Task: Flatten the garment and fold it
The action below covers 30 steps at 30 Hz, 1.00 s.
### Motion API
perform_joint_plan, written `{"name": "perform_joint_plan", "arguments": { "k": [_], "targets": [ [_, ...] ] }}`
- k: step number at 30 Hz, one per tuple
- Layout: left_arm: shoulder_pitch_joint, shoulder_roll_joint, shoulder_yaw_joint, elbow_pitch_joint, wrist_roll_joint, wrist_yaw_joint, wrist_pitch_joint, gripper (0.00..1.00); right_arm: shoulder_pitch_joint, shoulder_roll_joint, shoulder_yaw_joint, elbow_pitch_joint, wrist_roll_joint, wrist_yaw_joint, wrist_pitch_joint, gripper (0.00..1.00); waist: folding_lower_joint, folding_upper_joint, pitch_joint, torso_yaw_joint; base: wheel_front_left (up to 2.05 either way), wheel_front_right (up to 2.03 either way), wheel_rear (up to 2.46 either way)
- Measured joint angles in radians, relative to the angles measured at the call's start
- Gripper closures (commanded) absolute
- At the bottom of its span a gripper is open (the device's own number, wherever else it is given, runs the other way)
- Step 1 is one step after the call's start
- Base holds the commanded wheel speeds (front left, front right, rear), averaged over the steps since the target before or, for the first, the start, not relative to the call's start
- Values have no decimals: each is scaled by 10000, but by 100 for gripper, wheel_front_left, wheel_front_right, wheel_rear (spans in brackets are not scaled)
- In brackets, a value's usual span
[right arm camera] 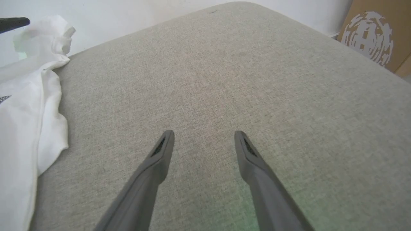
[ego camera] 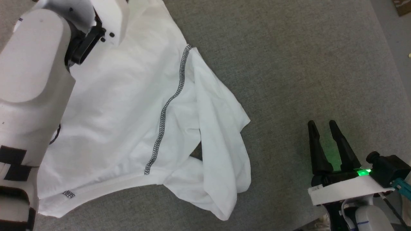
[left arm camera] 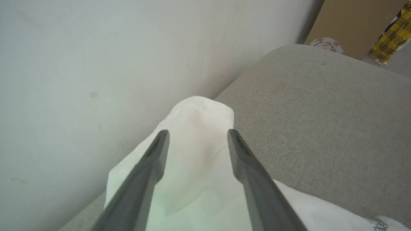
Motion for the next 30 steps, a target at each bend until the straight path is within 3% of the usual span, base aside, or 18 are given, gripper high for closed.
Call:
{"name": "perform_joint_plan", "arguments": {
  "k": [8, 13, 19, 25, 30],
  "targets": [
    [163, -341, 326, -564, -709, -4, -943, 0, -42, 2, -211, 27, -328, -2, 0, 0, -3, 0, -246, 287, 0, 0, 0],
    [1375, -309, 606, -1779, -1057, 82, -2011, 0, 125, 2, -514, 38, -665, 0, 12, 0, -2, 0, -872, 568, 0, 0, 0],
    [4156, -75, 1041, -3678, -1266, 1246, -3329, 0, 790, 0, -924, -303, -988, -2, 449, 0, -4, 0, -1877, 1058, 0, 0, 0],
    [7270, 104, 1250, -5143, -1104, 2685, -4518, 0, 1331, 0, -1141, -830, -1162, 0, 940, 0, -5, 0, -2771, 1642, 0, 0, 0],
    [9620, 155, 1317, -6027, -238, 3787, -5018, 0, 1722, 0, -1239, -1126, -1191, 0, 1248, 0, -6, 0, -3414, 2090, 0, 0, 0]
  ]
}}
